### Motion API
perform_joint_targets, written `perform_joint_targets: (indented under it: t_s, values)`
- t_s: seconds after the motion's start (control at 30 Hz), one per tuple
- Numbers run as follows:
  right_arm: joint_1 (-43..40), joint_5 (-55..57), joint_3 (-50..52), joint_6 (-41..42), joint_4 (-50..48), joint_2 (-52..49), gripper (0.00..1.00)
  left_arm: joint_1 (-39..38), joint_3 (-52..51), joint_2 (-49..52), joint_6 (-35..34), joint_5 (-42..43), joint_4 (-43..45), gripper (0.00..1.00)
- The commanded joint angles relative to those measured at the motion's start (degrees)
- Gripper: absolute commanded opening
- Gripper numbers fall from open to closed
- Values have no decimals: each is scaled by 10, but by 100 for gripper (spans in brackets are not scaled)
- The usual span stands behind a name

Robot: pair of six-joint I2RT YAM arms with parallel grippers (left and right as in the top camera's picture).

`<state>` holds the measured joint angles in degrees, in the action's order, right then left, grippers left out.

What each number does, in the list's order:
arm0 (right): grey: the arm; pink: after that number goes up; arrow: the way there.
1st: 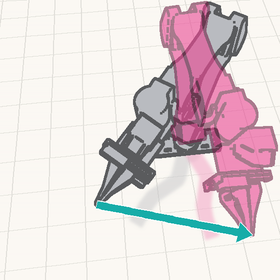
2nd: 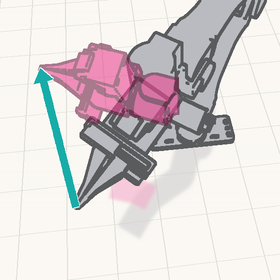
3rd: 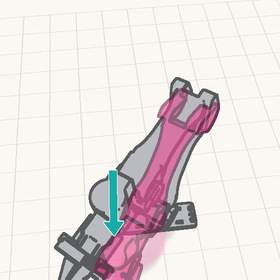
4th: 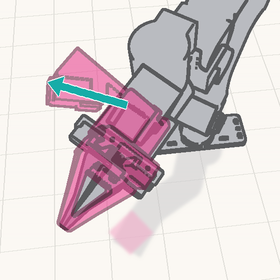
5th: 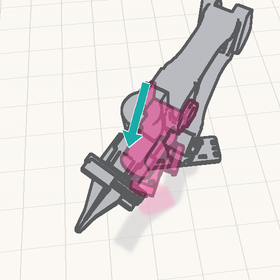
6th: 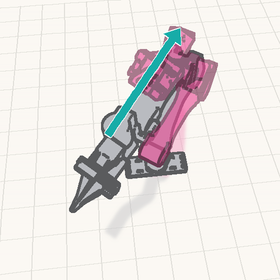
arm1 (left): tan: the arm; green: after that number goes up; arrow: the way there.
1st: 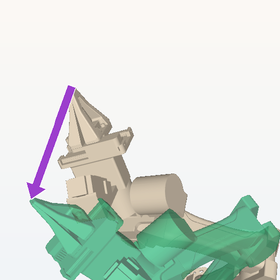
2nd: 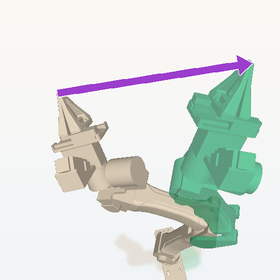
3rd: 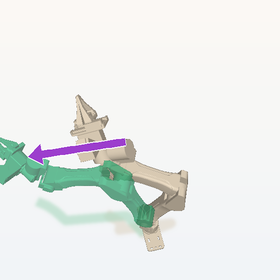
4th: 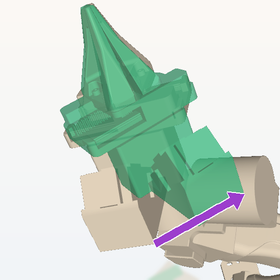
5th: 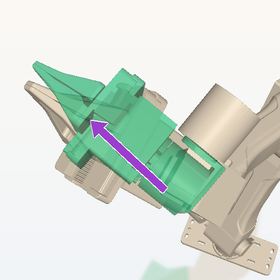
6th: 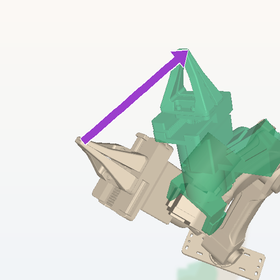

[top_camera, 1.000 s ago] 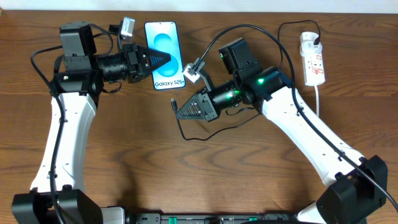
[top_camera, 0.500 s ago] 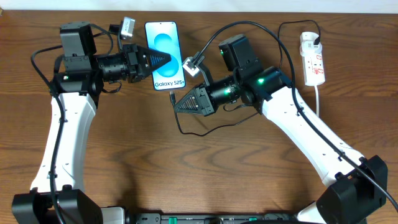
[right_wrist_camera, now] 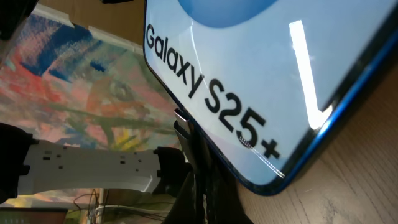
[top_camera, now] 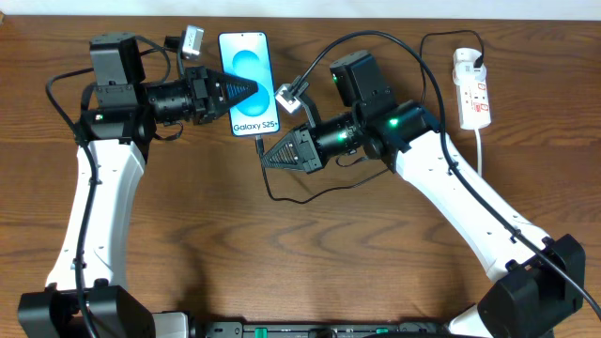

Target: Plug charger to phone and switch on socket

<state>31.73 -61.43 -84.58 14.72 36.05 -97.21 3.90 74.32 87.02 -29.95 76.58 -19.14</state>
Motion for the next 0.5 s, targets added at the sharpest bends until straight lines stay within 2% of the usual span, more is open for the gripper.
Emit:
perform_joint_targets:
  t_s: [0.0,0.47]
  values:
    - [6,4,0,10,-5,7,1,-1,17,-7,12,25,4,7]
    - [7,16,0,22,-8,7,1,-1,17,-7,12,30,4,7]
